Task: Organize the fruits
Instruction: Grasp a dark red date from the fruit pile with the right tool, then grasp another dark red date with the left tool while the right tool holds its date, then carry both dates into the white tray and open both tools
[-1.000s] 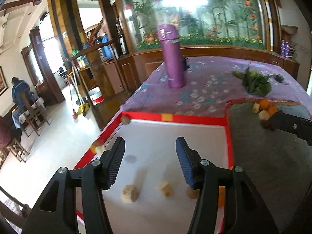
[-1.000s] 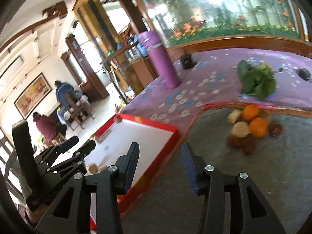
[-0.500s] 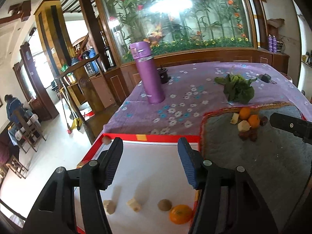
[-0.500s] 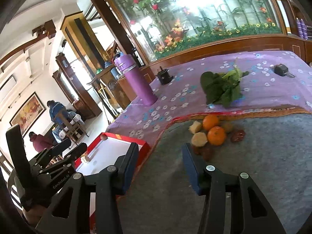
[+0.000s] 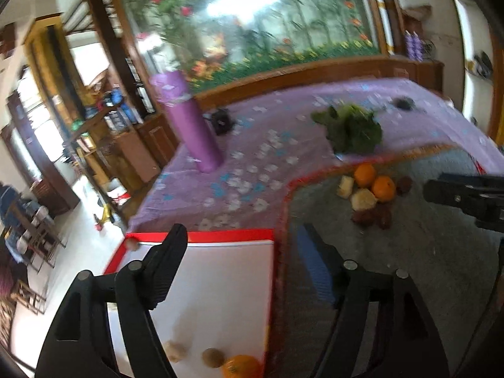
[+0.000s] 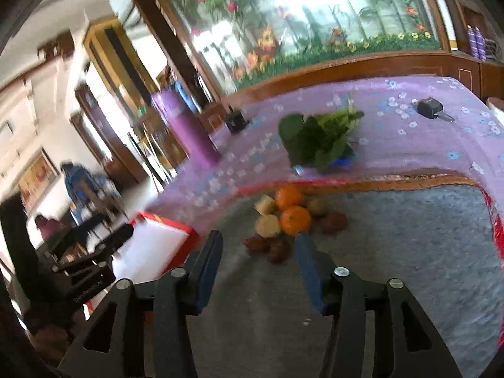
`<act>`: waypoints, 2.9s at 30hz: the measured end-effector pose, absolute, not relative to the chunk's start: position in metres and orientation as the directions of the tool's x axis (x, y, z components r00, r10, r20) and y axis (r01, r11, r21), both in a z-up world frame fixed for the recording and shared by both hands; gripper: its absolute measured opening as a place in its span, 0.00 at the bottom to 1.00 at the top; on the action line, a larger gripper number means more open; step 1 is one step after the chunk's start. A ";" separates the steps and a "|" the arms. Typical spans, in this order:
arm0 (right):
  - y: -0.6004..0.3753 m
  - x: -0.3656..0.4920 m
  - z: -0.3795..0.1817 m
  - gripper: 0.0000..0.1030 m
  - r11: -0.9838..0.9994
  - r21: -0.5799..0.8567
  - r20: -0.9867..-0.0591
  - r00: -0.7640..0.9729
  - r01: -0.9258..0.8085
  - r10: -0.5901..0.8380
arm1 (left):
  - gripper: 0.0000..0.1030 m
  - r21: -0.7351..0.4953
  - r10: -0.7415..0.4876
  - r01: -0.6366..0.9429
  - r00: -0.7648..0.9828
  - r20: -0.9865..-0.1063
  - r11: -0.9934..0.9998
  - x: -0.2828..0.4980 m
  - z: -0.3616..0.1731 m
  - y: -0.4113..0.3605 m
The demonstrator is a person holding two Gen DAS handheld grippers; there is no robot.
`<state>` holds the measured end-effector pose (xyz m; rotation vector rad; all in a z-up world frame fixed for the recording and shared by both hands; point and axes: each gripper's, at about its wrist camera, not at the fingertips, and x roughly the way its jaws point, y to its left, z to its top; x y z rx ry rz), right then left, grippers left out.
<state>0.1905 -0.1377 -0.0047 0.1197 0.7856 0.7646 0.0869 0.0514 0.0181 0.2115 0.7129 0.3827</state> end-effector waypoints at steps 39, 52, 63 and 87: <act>-0.169 0.268 -0.026 0.19 0.684 0.547 -0.602 0.340 -0.483 0.722 | 0.63 0.172 0.090 0.085 0.590 -0.802 0.981 0.182 -0.035 -0.002; -0.172 0.273 -0.034 0.19 0.701 0.565 -0.616 0.342 -0.435 0.709 | 0.13 0.087 0.005 0.117 0.570 -0.822 0.989 0.185 -0.045 0.001; -0.169 0.274 -0.035 0.19 0.698 0.546 -0.598 0.368 -0.463 0.712 | 0.14 0.024 0.001 0.024 0.685 -0.729 0.999 0.104 -0.003 0.017; -0.004 0.115 0.009 0.18 0.452 0.468 -0.520 0.177 -0.759 0.836 | 0.14 0.076 0.377 -0.430 0.676 -0.633 0.899 -0.017 0.006 0.150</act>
